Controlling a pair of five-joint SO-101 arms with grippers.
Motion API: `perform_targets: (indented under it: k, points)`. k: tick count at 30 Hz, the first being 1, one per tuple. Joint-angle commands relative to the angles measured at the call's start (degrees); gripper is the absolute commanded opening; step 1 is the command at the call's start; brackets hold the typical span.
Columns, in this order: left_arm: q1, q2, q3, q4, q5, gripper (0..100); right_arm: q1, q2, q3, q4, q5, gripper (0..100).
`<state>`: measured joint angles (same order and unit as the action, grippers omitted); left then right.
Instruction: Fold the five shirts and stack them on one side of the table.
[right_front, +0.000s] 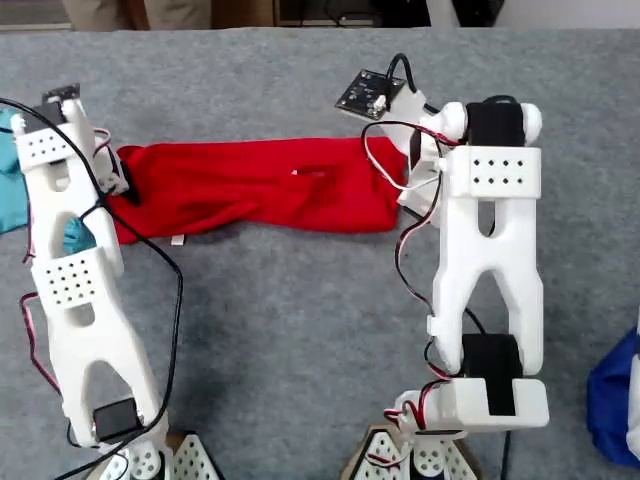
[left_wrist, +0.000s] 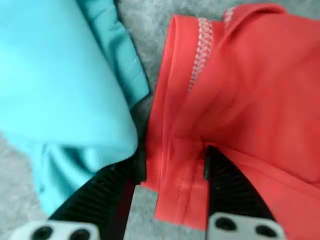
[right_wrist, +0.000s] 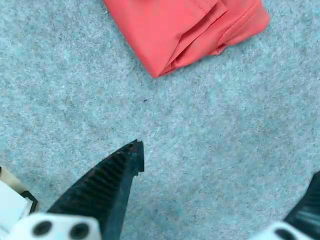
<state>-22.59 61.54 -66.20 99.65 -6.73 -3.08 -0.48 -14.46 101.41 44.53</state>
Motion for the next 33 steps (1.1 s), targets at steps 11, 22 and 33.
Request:
perform_targets:
  k: [11,22,33]
  points:
    - [0.62,7.25,-4.4,0.62,-3.25,12,0.75,-3.56,0.13,0.79,0.62,47.9]
    - [1.67,5.49,-5.27,1.05,-4.57,2,0.92,-3.65,0.13,0.79,0.7,47.9]
    - [4.57,-8.13,-4.84,1.14,-4.48,2,1.1,-3.65,0.13,0.79,0.79,47.9]
